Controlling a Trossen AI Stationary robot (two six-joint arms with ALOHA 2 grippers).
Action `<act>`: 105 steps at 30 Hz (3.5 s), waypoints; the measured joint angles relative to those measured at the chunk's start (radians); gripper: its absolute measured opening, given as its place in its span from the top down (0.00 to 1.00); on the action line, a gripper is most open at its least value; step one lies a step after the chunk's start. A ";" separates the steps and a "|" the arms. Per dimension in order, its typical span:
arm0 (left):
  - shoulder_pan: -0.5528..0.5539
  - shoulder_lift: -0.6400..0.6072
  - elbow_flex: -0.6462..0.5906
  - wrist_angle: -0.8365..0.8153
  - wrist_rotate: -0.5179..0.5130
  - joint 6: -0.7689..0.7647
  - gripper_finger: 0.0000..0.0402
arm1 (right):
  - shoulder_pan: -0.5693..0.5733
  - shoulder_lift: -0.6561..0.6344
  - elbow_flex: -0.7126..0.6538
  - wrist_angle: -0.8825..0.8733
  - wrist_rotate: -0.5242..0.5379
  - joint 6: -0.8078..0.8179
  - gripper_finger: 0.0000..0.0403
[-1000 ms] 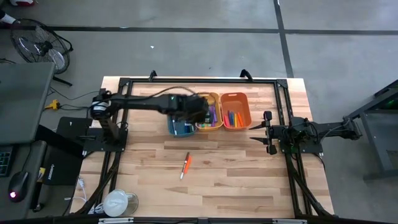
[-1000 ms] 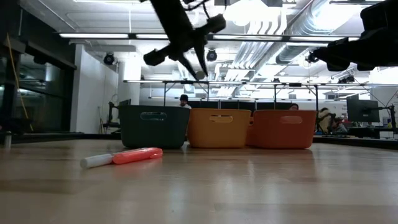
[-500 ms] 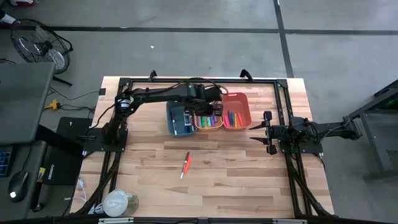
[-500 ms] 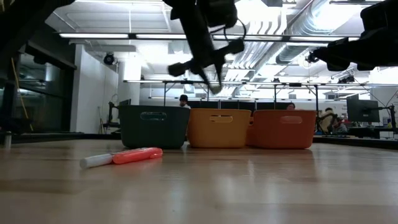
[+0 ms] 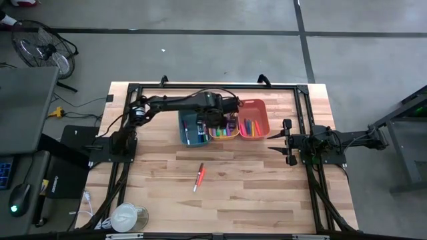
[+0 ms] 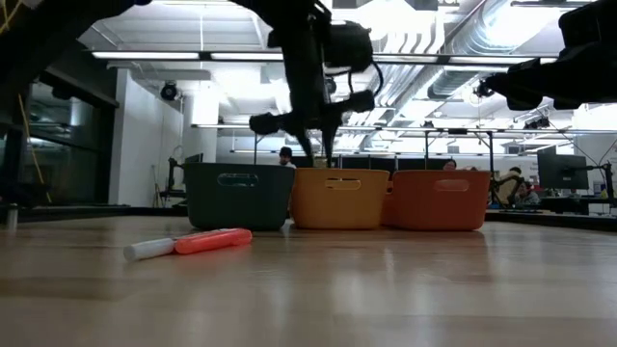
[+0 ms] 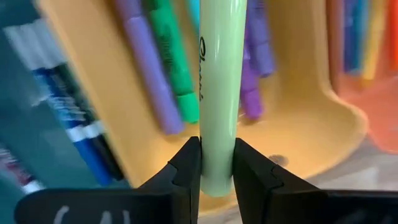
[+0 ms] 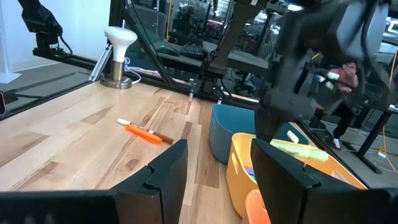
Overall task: Pick & Place Markers
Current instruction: Put the light green highlighter pen into the yellow bin, then put the brown marker pen into the blue bin
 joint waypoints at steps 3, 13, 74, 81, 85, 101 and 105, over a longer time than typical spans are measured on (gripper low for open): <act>0.000 -0.010 0.005 0.016 0.002 0.000 0.81 | 0.000 0.000 0.000 0.000 0.000 0.000 0.59; 0.000 -0.008 0.004 0.019 -0.026 0.000 0.68 | 0.000 0.000 0.000 0.000 0.000 0.000 0.59; -0.556 -0.294 -0.439 0.046 -0.125 -0.479 0.67 | 0.000 0.000 0.000 0.000 0.000 0.000 0.59; -0.557 -0.253 -0.454 0.094 -0.100 -0.474 0.67 | 0.000 0.009 0.000 -0.001 -0.001 0.000 0.59; -0.557 -0.223 -0.454 0.114 -0.070 -0.468 0.67 | 0.000 0.011 0.000 0.000 0.000 0.000 0.59; -0.557 -0.172 -0.453 0.124 -0.048 -0.453 0.67 | 0.000 0.012 0.000 0.000 0.000 0.000 0.59; -0.557 -0.141 -0.452 0.142 -0.041 -0.453 0.67 | 0.000 0.012 0.000 0.000 0.000 0.000 0.59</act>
